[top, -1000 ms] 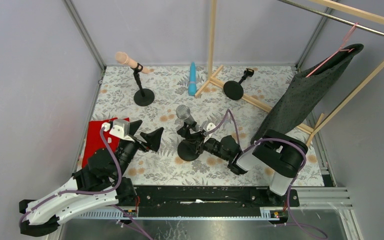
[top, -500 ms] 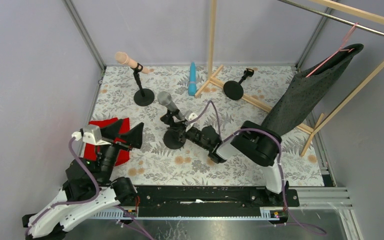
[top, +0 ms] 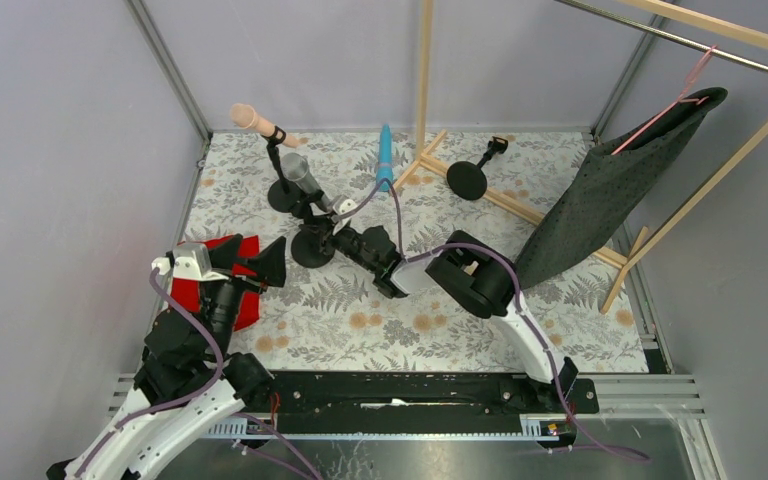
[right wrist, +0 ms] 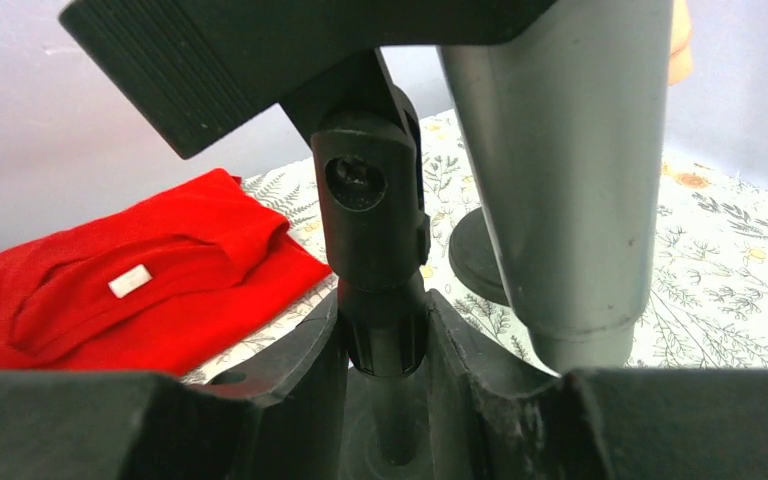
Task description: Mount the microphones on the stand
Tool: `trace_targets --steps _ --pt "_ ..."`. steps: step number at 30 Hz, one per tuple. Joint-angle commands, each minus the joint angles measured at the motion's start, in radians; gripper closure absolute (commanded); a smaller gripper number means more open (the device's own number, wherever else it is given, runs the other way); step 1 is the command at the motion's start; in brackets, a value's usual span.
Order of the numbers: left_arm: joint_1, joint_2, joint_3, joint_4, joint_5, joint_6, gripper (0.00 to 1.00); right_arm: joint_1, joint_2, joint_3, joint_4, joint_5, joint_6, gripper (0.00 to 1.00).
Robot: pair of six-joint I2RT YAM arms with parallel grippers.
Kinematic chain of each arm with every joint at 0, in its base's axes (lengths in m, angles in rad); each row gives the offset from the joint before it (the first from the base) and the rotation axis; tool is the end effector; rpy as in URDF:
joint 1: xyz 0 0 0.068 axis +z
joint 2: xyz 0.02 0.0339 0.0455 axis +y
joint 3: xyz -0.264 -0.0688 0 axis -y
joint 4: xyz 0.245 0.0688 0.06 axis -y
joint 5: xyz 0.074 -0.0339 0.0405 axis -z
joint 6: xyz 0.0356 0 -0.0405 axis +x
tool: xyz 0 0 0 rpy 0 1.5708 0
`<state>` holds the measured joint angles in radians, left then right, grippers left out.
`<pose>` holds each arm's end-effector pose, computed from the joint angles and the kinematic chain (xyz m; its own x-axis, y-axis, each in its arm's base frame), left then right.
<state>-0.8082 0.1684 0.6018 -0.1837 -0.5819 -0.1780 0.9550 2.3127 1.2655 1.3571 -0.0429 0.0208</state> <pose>0.0538 -0.0280 0.3407 0.1262 -0.3462 -0.9296 0.2626 0.9153 -0.3052 0.2744 0.3904 0.1594 0.1587 0.2602 -0.9524 -0.8426 0.5384 0.0067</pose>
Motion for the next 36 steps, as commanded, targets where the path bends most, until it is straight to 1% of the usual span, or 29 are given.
trace_targets --steps 1,10,14,15,17,19,22,26,30,36 --pt "0.04 0.004 -0.004 0.032 0.083 -0.029 0.01 -0.018 0.051 0.162 0.013 -0.007 -0.017 1.0" --pt "0.041 -0.013 -0.008 0.026 0.077 -0.029 0.01 -0.019 0.155 0.334 -0.118 -0.013 -0.017 1.0" --pt "0.042 -0.013 -0.008 0.026 0.079 -0.028 0.01 -0.019 0.175 0.365 -0.146 -0.014 -0.054 0.99" --pt "0.043 -0.013 -0.008 0.026 0.079 -0.028 0.01 -0.018 0.175 0.369 -0.151 -0.013 -0.056 0.95" --pt "0.042 -0.013 -0.009 0.024 0.08 -0.027 0.01 -0.019 0.171 0.362 -0.149 -0.012 -0.057 0.81" --pt "0.042 -0.012 -0.009 0.024 0.077 -0.028 0.01 -0.019 0.158 0.342 -0.137 -0.009 -0.058 0.69" --pt "0.043 -0.009 -0.008 0.023 0.075 -0.028 0.01 -0.019 0.127 0.298 -0.113 -0.002 -0.058 0.61" --pt "0.044 -0.008 -0.009 0.02 0.071 -0.028 0.01 -0.02 0.073 0.241 -0.087 -0.02 -0.06 0.46" --pt "0.047 -0.007 -0.007 0.018 0.071 -0.029 0.01 -0.02 0.027 0.184 -0.057 -0.034 -0.05 0.36" --pt "0.049 -0.01 -0.008 0.013 0.066 -0.032 0.01 -0.02 -0.041 0.085 -0.018 -0.043 -0.043 0.31"
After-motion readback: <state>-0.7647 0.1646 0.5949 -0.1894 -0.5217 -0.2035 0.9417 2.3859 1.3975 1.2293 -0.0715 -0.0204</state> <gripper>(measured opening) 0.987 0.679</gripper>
